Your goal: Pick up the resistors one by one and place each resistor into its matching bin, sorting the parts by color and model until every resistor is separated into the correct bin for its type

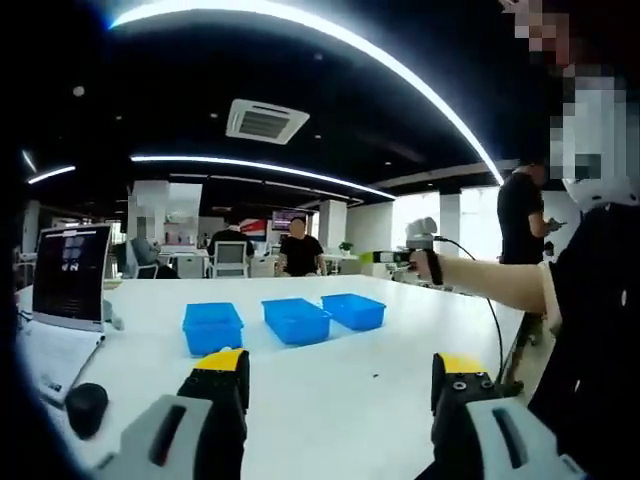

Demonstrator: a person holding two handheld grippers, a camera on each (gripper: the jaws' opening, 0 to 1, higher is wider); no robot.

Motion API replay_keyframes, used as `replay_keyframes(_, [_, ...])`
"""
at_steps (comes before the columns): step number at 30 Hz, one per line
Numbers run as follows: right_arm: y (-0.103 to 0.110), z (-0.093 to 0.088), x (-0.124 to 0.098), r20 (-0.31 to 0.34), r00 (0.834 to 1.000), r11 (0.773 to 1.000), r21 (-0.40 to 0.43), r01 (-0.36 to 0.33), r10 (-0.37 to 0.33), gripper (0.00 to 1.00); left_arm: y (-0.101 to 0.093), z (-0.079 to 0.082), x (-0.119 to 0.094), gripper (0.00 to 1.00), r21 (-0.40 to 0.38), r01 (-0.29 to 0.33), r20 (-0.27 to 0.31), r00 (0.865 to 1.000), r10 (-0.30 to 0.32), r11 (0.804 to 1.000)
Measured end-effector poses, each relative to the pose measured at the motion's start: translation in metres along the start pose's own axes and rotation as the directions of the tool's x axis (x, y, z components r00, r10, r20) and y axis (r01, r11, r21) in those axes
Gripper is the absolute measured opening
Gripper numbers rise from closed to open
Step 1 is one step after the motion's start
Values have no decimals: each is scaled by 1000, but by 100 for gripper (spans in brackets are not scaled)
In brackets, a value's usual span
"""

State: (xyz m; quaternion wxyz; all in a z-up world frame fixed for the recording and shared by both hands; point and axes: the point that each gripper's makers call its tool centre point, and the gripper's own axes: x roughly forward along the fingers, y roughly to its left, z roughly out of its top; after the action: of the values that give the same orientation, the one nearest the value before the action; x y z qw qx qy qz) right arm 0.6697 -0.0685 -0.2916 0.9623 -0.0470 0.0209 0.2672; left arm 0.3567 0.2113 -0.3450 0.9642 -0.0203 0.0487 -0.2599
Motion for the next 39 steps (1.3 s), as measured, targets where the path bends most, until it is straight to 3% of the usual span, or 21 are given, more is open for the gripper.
replay_keyframes(4, [13, -2, -28, 17, 999, 1000, -4, -27, 27, 35, -1, -1, 5, 75, 0, 10, -3, 1000, -10, 1000])
replay_keyframes(14, [57, -13, -131, 72, 994, 996, -51, -74, 78, 36, -3, 1, 16, 75, 2, 45, -11, 999, -45, 999])
replay_keyframes(20, [72, -26, -190, 81, 994, 997, -32, -66, 68, 37, -3, 4, 21, 75, 8, 55, -9, 998, -54, 998])
replay_keyframes(25, [76, -42, -235, 55, 998, 1000, 10, -21, 20, 37, -2, 5, 24, 75, 10, 53, -8, 999, -52, 999])
replay_keyframes(30, [76, -46, -254, 45, 999, 999, 52, -4, 2, 37, -5, 6, 27, 75, 15, 60, -8, 998, -60, 998])
replay_keyframes(34, [79, -45, -252, 40, 999, 999, 48, -25, 23, 37, -7, 5, 27, 75, 17, 61, -10, 998, -60, 998])
replay_keyframes(39, [83, -46, -240, 9, 995, 995, 35, -98, 97, 36, -6, 4, 23, 75, 19, 47, -9, 999, -47, 999])
